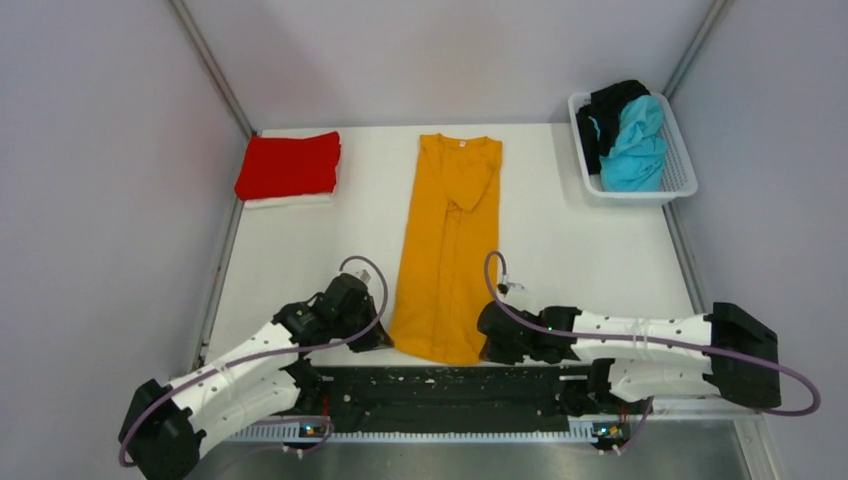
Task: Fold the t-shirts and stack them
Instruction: Fold the folded rectangular tshirt in 1/3 of the way
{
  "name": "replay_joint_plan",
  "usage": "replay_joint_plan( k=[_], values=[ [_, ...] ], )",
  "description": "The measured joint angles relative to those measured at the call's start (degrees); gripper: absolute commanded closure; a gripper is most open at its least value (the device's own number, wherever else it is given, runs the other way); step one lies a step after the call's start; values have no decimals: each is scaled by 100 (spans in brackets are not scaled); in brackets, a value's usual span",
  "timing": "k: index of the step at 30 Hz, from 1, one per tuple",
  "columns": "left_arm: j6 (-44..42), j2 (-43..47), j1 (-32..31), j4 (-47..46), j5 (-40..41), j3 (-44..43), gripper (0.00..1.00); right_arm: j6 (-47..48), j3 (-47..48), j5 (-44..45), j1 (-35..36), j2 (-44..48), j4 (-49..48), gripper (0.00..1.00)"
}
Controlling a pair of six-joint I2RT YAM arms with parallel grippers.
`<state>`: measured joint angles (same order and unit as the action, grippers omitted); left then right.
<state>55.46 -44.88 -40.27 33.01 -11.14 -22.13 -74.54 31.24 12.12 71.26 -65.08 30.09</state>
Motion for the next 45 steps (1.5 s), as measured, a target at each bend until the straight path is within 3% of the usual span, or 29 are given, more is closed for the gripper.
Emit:
replay_joint_plan(
  k=[5, 11, 19, 25, 37, 45],
  values=[
    [-205, -835, 0, 59, 85, -693, 100, 323, 450, 138, -260, 197, 219, 100],
    [-577, -1939, 83, -28, 522, -1965, 100, 1252, 1161, 422, -1259, 173, 278, 100],
    [-1097, -3646, 977, -365, 474, -3447, 100, 2494, 1510, 334, -2782, -243, -494, 100],
    [-1438, -4962, 1390, -527, 426, -4712, 100, 3298, 1965, -57, -3600, -1152, -1178, 100],
    [-2120, -6507, 1867, -273, 94, -6623, 100, 3764, 2820, -581, -4229, -2413, -1788, 100],
    [-2422, -7132, 2046, -103, -201, -6972, 100, 3797, 2935, -667, -4387, -2881, -1895, 100]
  ],
)
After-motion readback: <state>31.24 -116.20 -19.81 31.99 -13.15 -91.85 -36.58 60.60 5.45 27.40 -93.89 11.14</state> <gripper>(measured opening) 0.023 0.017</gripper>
